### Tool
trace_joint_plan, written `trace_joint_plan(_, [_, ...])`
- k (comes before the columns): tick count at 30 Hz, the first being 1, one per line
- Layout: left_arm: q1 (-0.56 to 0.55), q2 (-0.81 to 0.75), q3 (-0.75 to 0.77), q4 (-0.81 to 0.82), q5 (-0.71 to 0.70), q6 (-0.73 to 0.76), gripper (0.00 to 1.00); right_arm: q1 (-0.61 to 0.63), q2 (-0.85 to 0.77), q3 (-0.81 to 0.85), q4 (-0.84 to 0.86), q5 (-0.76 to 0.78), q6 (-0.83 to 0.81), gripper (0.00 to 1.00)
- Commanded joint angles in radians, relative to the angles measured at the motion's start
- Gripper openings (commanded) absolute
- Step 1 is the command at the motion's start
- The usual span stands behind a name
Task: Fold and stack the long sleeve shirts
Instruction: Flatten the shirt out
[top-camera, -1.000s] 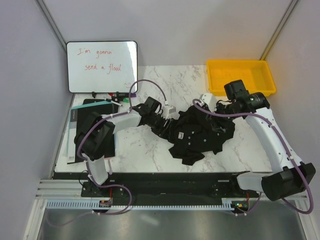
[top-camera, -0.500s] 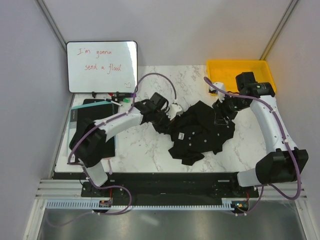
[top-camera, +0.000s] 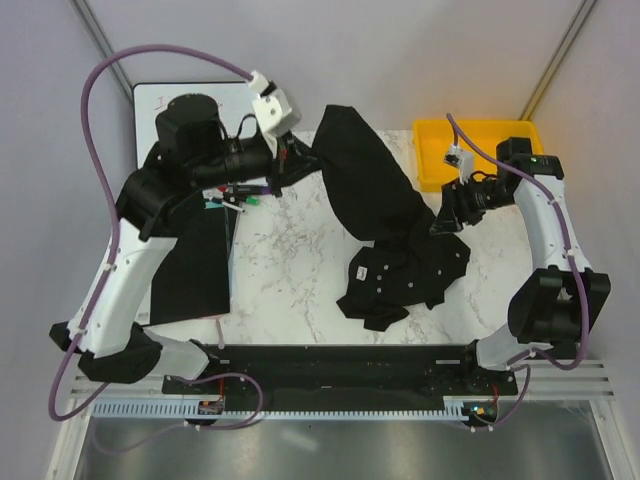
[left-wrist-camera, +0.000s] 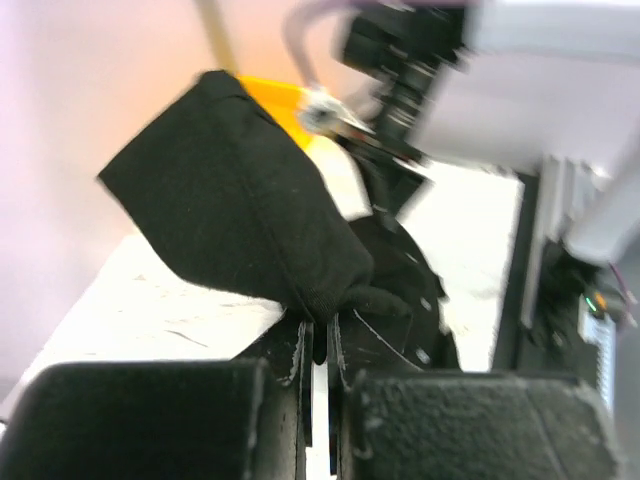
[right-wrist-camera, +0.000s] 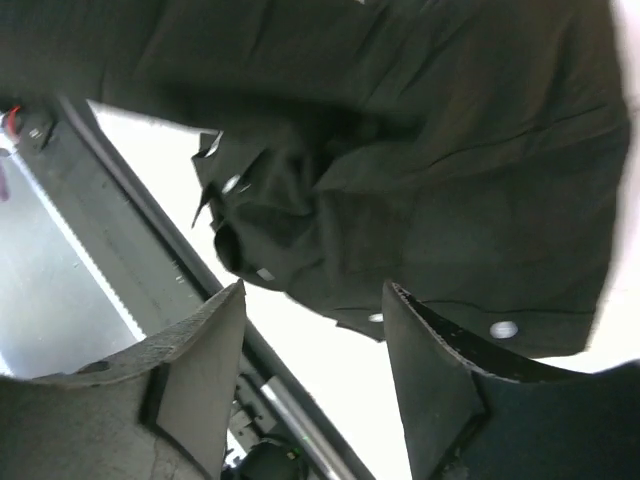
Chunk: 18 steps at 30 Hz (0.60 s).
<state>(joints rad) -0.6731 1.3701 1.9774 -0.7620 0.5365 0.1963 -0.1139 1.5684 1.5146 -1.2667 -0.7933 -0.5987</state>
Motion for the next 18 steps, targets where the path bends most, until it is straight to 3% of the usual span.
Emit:
trace_joint_plan(1, [0.105,0.173,0.244,0.024,-0.023,-0.152,0.02,0.017,-0.088,-0.062,-0.011,-0.119,-0.041,0.67])
trace_joint_plan(3, [0.106,0.233,0.325,0.015,-0.02,-0.153,0.02,0.026,-0.149,-0.067,0.061,-0.144,0.051,0.77])
trace_joint_plan(6, [0.101,0.276,0.426,0.023,0.026,-0.178,0.02,0.071,-0.273,-0.073,0.349,-0.132,0.248,0.89])
trace_joint_plan(7, [0.093,0.28,0.446,0.029,0.022,-0.169,0.02,0.106,-0.303,-0.068,0.475,-0.109,0.281,0.91])
trace_joint_plan(10, [0.084,0.291,0.452,0.061,-0.007,-0.182,0.02,0.239,-0.346,-0.013,0.614,-0.09,0.385,0.98])
trace_joint_plan(13, [0.083,0.297,0.449,0.116,-0.03,-0.233,0.02,0.406,-0.346,0.003,0.738,0.04,0.501,0.98])
trace_joint_plan(14, [0.083,0.299,0.449,0.16,-0.042,-0.244,0.02,0.442,-0.358,-0.061,0.8,0.172,0.561,0.98])
trace_joint_plan(16, [0.083,0.299,0.451,0.2,-0.091,-0.27,0.02,0.517,-0.404,-0.155,0.992,0.273,0.652,0.98])
trace_joint_plan(18, [0.083,0.302,0.449,0.243,-0.121,-0.285,0.02,0.584,-0.424,-0.261,1.084,0.411,0.648,0.98])
